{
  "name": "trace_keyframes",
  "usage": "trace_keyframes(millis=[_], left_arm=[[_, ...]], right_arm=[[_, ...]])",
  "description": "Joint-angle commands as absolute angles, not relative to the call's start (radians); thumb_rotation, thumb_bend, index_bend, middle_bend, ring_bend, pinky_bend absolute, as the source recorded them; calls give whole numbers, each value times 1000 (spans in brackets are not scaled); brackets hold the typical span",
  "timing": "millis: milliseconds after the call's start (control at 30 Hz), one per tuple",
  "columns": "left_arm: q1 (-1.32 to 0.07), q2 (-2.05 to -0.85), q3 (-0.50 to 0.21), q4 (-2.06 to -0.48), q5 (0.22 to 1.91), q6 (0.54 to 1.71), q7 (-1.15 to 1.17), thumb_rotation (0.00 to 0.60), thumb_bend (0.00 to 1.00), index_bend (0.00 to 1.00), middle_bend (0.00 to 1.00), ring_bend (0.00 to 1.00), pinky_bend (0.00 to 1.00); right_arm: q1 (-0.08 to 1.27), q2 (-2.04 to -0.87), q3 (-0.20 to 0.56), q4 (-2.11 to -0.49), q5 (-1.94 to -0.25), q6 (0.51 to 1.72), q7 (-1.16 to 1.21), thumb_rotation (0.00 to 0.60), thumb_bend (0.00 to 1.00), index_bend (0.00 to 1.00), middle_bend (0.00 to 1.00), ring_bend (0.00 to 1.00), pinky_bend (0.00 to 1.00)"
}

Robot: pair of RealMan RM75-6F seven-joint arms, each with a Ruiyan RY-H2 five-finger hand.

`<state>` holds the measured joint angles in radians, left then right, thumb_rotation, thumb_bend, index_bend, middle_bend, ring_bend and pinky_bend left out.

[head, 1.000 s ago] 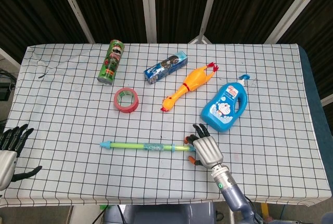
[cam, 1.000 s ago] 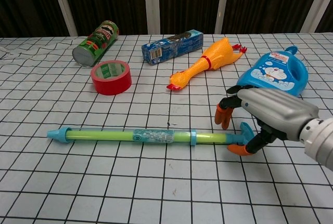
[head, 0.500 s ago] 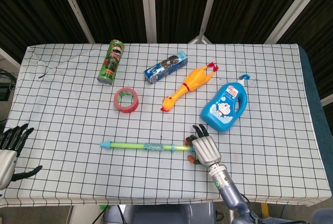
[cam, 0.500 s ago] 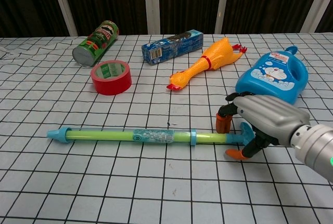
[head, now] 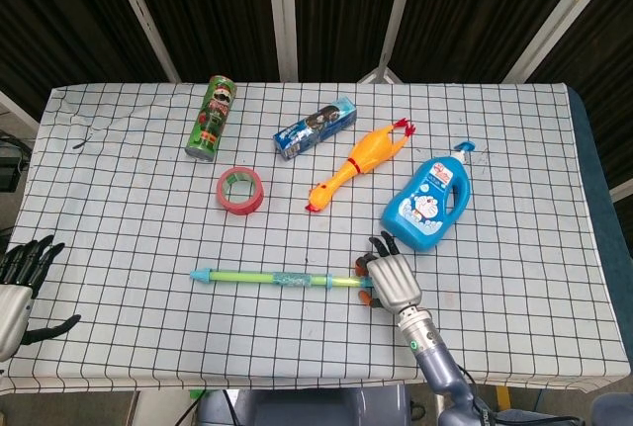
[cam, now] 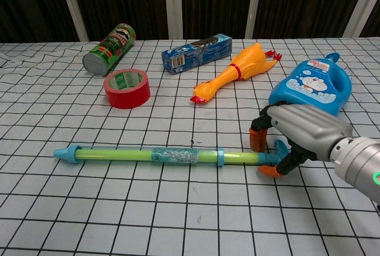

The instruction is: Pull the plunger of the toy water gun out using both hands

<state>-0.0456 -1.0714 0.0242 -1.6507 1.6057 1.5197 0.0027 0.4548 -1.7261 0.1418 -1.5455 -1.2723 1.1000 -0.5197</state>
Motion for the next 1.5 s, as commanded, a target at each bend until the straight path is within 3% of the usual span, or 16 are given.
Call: trace_keyframes(millis=[33,467,1067,1333,1500], left_arm=[[-45,-1071,23,-1651,1606,1522,2,600,110,11,0,0,0],[-45,-1069,22,-1657,1605,1526,-1,600,111,11,0,0,0],[-45,-1067,25,-1674,1604,1522,9,600,110,14,0,0,0],[-54,-1055,23,-1695,1598,1505,15,600,144,64,2,0,0],[-130,-1015,-18,-1744,1592,1424,117,600,207,141,134,0,0]], right_arm=[[455,-1726,141,-1542,-1266,1101,-521,600,288,526,499,155,0],[461,-1727,130,-1556,-1264,1130,-529,600,357,642,592,213,0],[465,-1701,118,-1606,-1259,1152,-528,600,367,646,596,216,0],[469,-1686,117,-1622,-1269,1161,-515,600,367,646,596,216,0],[470,-1683,107,-1623,-1270,1156,-510,600,369,647,596,216,0]])
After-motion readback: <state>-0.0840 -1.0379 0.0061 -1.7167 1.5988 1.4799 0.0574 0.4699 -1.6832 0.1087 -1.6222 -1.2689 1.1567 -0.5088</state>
